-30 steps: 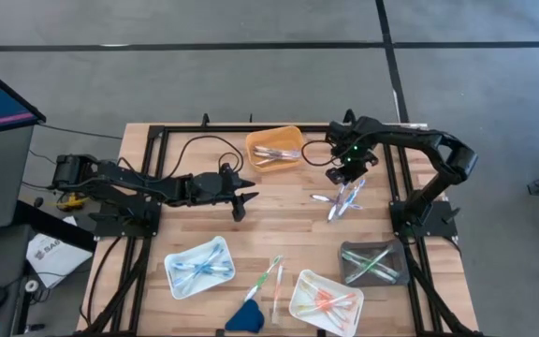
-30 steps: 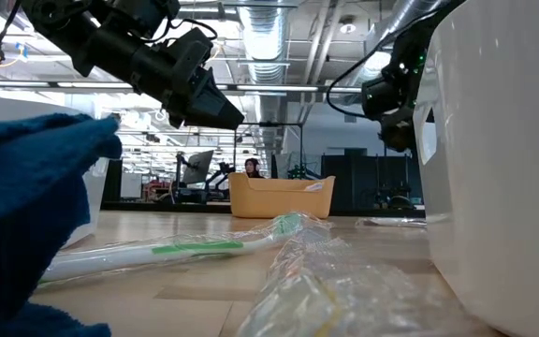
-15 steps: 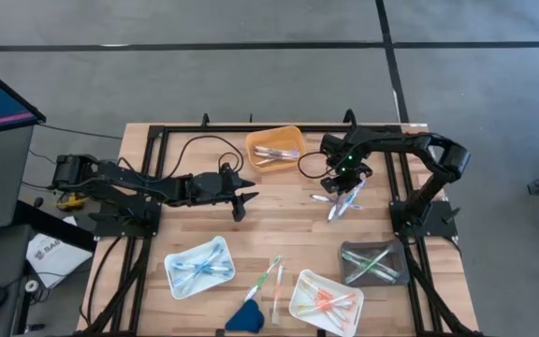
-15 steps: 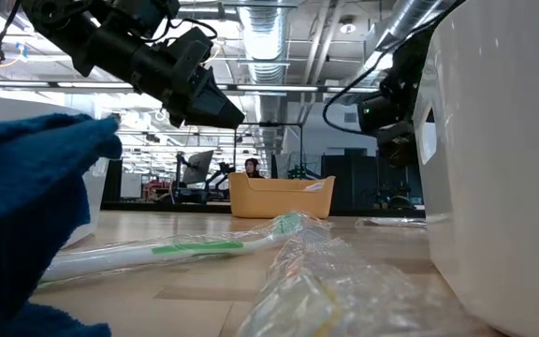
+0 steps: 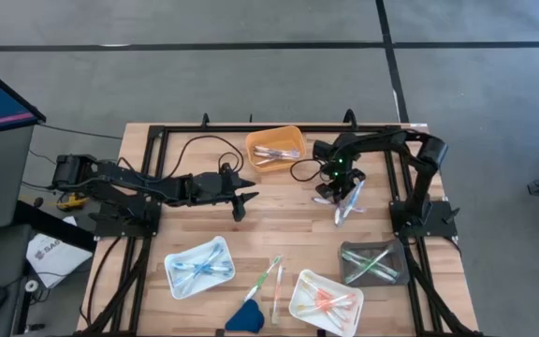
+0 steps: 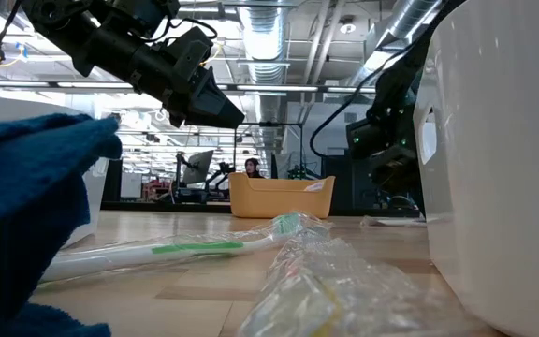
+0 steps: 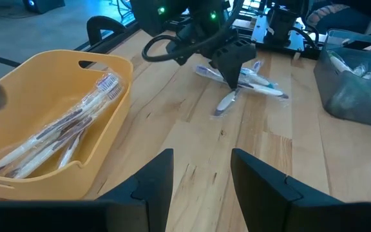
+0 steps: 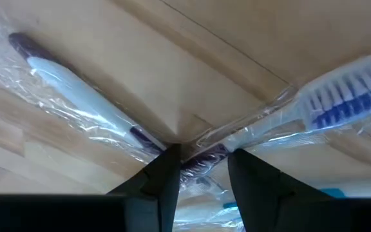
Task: Pick & Place Toothbrushes
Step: Put the purple toothbrush into the yellow bin
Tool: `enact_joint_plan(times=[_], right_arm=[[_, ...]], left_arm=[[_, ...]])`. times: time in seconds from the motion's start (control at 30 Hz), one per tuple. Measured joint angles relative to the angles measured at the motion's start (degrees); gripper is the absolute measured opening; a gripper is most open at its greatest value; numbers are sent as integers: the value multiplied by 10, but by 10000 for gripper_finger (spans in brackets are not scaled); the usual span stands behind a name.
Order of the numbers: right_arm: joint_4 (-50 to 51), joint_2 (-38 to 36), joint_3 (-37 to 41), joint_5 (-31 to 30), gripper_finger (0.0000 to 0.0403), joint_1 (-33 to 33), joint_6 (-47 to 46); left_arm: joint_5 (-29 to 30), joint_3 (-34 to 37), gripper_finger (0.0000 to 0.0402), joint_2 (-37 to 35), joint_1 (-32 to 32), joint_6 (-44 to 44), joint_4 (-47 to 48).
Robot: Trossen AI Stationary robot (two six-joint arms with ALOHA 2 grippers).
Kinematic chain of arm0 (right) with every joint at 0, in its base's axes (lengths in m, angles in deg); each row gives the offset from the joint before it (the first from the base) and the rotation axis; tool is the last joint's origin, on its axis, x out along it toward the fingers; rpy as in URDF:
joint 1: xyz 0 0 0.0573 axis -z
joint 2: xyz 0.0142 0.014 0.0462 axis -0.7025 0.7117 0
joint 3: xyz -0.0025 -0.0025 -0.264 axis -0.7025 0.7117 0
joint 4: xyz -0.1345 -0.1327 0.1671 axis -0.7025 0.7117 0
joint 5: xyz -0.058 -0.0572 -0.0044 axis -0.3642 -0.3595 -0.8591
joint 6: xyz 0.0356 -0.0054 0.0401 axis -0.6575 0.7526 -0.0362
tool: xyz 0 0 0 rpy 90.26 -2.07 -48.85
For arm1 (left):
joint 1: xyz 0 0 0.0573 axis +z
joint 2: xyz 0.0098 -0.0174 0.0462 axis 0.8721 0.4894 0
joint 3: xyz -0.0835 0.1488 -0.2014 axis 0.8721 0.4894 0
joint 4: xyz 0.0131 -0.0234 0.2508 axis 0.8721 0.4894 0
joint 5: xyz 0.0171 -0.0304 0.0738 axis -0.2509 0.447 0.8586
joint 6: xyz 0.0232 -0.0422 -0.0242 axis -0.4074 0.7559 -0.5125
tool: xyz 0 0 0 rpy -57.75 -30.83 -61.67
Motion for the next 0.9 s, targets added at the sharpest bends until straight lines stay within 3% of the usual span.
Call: enact_joint_plan(times=[0.23,0.5,0.73,0.9], right_arm=[[7,-10,-13,-22,102,-9,18],[4,-12,-22,-65,18,-30,36],[16,-10,-35,-84,35,-53,40],[33,-8,-71,-105,10,-69,56]], left_arm=[[0,0,149,0,0,-1,0],[0,0,149,0,0,-1,0],[0,0,149,0,0,-1,0],[0,0,149,0,0,-1,0]])
